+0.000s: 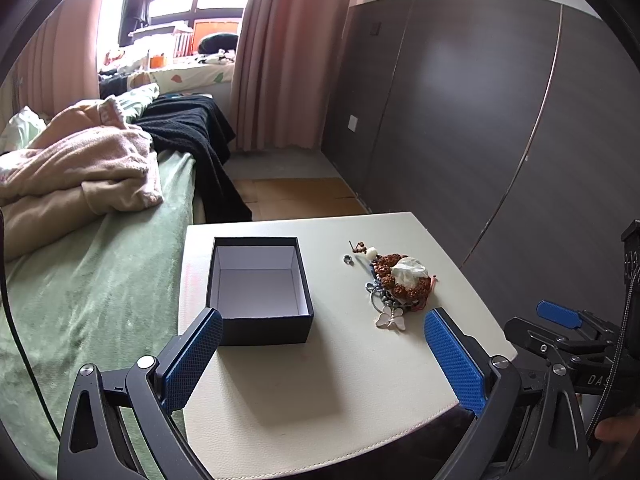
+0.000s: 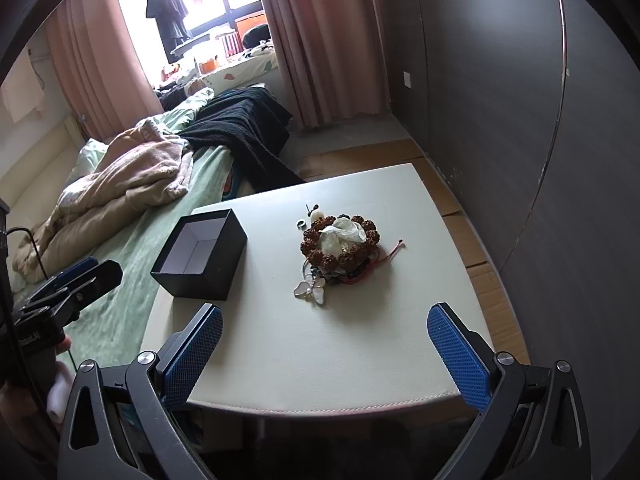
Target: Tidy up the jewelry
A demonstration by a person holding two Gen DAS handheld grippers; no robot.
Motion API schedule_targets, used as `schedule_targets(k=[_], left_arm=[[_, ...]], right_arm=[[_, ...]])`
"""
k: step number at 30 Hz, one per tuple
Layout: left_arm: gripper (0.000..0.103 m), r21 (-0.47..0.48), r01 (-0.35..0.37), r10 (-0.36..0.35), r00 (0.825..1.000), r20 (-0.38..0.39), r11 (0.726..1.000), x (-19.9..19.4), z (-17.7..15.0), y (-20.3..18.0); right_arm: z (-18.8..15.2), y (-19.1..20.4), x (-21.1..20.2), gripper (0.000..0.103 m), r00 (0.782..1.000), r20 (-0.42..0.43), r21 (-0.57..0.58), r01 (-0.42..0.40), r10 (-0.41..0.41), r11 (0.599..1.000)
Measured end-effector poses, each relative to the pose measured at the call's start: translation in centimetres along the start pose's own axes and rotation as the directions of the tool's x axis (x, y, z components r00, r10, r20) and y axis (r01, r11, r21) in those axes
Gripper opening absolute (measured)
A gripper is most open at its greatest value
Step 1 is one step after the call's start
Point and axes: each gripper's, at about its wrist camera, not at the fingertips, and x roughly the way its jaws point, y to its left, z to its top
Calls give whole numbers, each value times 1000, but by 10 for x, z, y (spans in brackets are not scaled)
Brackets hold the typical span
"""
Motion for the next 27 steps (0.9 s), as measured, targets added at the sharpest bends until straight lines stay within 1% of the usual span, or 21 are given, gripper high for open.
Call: schedule_targets(k=[5, 9, 22, 27], left_arm=[[101, -1, -9, 9, 1000, 13, 1000, -1, 1, -1], [101, -1, -15, 15, 1000, 8, 1000, -2, 0, 1], [101, -3, -12, 12, 1000, 6, 1000, -4, 3, 1], [101, -18, 9, -8, 999, 38, 1000, -4, 12, -3]], right_arm=[[1, -2, 1, 103, 1000, 3, 0, -6, 6, 1000], [0, -1, 1, 103, 1000, 4, -11, 7, -7, 1000], [0, -1, -1, 103, 1000, 12, -7, 10, -10, 1000], [2, -4, -3, 103, 1000, 20, -1, 10, -10, 1000]])
